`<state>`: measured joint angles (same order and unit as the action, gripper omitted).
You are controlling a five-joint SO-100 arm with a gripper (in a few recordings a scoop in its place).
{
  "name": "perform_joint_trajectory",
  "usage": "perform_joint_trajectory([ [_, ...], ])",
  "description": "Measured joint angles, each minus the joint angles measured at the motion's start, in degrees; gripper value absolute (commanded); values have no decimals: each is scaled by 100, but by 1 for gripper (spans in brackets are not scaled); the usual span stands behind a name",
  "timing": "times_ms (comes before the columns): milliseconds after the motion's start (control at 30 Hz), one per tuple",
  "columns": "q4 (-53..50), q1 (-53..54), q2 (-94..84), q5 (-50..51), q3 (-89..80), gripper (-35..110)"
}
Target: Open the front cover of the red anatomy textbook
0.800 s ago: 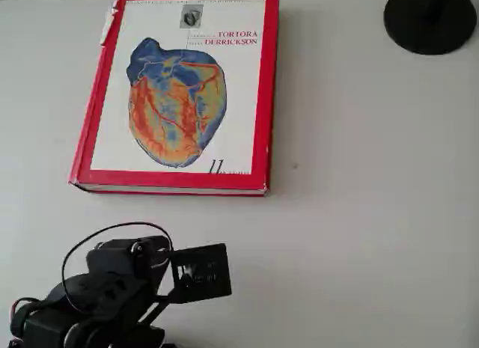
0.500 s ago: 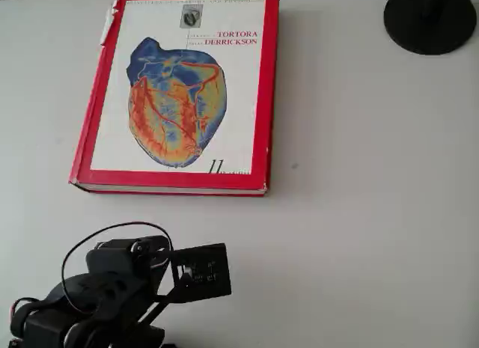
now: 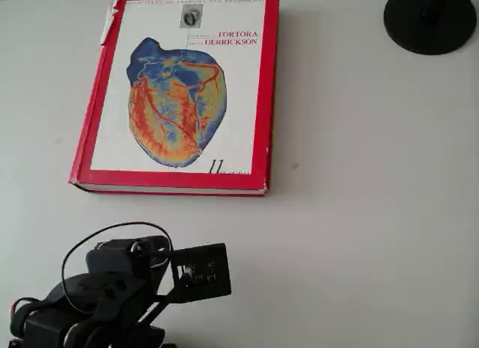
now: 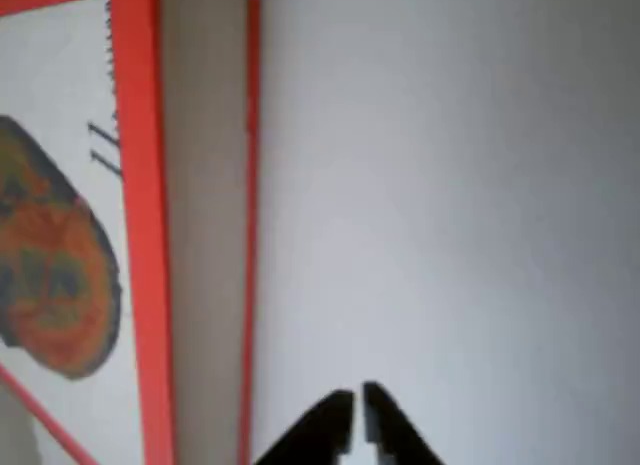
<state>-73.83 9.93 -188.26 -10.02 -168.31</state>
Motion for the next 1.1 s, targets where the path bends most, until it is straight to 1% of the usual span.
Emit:
perform_joint_trajectory([
  [433,70,-9,0,0,-35,0],
  [533,272,9,79,-255,-237,0],
  [600,290,123,0,-431,-246,1],
  [700,475,325,53,-598,-255,8],
  [767,589,536,44,-712,-255,8],
  [867,756,686,53,-1099,-255,12],
  [967,914,694,53,-1292,-255,16],
  [1100,1354,606,316,-1380,-105,18],
])
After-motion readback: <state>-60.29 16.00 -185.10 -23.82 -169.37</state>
